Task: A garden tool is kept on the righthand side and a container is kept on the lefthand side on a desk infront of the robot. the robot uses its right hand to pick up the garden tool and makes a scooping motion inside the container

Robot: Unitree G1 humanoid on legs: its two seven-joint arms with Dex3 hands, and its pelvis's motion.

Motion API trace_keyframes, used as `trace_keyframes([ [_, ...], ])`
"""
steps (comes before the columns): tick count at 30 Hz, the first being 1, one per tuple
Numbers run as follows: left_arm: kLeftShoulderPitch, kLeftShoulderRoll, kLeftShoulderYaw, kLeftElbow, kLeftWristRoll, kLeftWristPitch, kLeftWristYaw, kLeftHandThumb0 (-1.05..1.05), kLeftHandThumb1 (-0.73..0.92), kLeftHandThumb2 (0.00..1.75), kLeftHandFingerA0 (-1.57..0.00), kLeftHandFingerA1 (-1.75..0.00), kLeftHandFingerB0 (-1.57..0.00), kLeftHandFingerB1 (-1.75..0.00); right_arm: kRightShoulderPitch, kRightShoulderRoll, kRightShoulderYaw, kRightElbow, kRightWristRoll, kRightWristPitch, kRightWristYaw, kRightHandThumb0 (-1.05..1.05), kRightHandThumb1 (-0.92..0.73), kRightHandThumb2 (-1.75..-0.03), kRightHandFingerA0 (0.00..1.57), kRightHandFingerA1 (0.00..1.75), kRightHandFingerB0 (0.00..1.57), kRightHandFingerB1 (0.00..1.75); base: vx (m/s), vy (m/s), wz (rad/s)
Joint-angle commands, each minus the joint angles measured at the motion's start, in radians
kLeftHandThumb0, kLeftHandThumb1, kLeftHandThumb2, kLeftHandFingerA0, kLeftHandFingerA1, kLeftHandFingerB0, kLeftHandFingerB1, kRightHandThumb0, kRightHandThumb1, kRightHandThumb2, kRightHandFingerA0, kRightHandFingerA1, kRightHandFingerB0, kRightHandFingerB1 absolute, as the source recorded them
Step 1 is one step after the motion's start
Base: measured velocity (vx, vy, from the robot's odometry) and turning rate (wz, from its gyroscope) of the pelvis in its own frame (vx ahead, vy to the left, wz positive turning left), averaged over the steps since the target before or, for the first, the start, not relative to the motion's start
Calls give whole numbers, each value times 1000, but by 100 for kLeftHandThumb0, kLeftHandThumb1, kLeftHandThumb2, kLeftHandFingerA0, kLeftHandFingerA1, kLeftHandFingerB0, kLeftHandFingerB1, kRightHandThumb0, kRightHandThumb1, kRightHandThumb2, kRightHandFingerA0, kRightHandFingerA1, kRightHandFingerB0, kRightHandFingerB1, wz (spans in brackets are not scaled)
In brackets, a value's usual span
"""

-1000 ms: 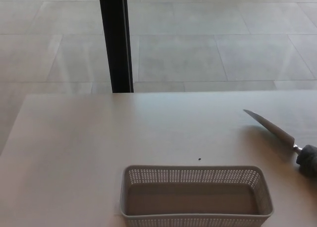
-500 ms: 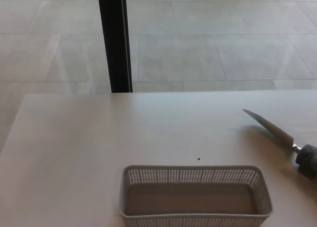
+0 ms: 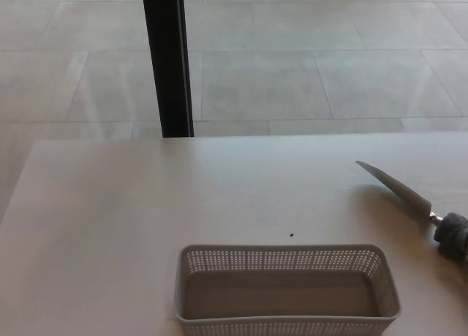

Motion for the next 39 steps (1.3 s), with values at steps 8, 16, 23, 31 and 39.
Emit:
trace_keyframes([
  [8, 13, 4, -2, 17, -7, -5, 2, -45, -28, 100, -93, -140, -92, -122, -174, 61, 111, 176, -157, 93, 29, -95, -62, -103, 2, 17, 11, 20, 0, 0, 0],
  [16, 13, 2, -7, 23, -7, -6, -5, -105, -4, 101, -95, -128, -98, -115, -210, 114, 109, 292, -169, 82, -15, -95, -61, -101, 1, 22, 5, 24, 0, 0, 0],
  [23, 12, 11, -25, 22, 6, -5, -2, -105, -19, 110, -96, -134, -97, -126, -246, 166, 213, 435, -243, 181, 51, -84, -54, -91, 2, 42, 9, 17, 0, 0, 0],
  [31, 17, 4, -36, 25, 6, -7, 3, -105, -21, 116, -101, -131, -101, -119, -269, 229, 373, 472, -365, 219, 20, -68, -48, -82, 8, 57, 3, 30, 0, 0, 0],
  [39, 15, 11, -42, 20, 1, -5, -4, -56, -31, 116, -94, -136, -91, -120, -250, 231, 460, 464, -466, 249, -16, -55, -50, -77, 16, 58, 8, 38, 0, 0, 0],
])
